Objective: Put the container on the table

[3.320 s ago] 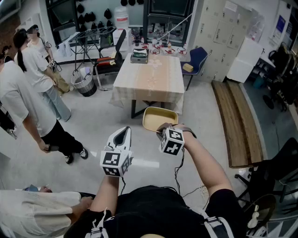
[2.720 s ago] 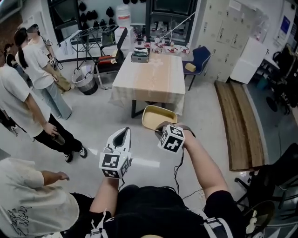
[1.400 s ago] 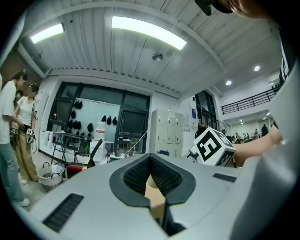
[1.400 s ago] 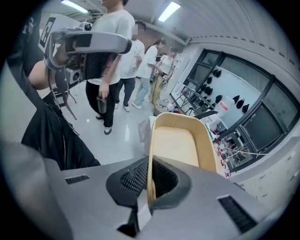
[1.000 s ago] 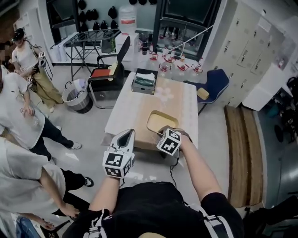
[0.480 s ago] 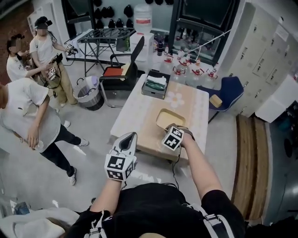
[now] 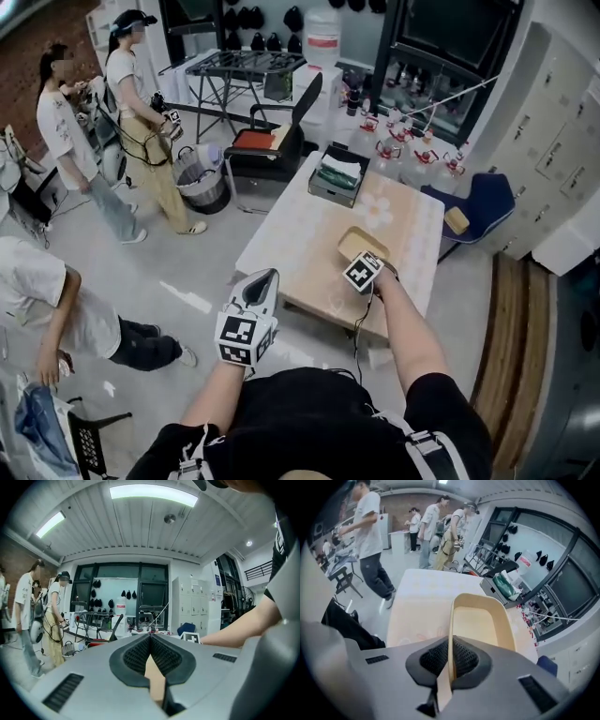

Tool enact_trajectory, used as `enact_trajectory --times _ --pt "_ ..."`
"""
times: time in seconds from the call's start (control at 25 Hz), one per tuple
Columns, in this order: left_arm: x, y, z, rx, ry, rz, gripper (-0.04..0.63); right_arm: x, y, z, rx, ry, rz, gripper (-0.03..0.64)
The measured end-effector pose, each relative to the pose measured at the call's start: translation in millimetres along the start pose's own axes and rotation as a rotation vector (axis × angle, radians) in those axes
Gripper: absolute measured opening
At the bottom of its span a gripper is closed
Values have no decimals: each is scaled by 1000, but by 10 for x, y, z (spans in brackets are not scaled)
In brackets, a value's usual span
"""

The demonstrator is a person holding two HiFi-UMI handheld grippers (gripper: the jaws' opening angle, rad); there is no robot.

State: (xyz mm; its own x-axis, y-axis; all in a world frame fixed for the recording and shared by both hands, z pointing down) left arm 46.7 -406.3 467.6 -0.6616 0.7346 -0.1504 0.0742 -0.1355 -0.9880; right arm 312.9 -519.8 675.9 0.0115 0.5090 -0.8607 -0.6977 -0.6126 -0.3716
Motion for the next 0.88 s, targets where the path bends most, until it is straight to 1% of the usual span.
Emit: enact_trajectory --times 0.16,0.24,0.36,0.6,0.68,0.72,0.84,0.88 --pt "-20 -24 89 4 32 6 14 -364 -159 -24 -132 73 58 26" --pt "-12 -17 119 4 46 5 14 -511 -282 -26 -174 85 100 26" --pt "14 15 157 2 66 8 14 -618 -408 -23 -181 86 158 26" --pt "4 24 162 4 83 22 14 -645 -416 2 -165 103 175 32" --pt "-6 36 152 6 83 24 14 -646 -387 23 -166 127 155 81" --pt "-11 34 148 8 82 24 14 -633 -379 15 -167 125 147 107" --pt "-32 21 133 12 71 24 14 -489 -378 -114 -177 41 136 157" --pt "-39 12 128 13 65 24 14 -448 -341 -119 -192 42 103 165"
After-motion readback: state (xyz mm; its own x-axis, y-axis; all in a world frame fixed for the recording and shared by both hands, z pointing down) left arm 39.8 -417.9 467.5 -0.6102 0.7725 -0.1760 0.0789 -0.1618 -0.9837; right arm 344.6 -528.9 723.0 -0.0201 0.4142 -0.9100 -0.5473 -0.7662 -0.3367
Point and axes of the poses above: the fingertips, and each gripper's own axes: x backward along the fingers, z to its left, y out of its top, the point moved 5 cm from there along x, backward along the fingers, and after that the axes turned 3 degrees about -y, right-handed, at the moved point
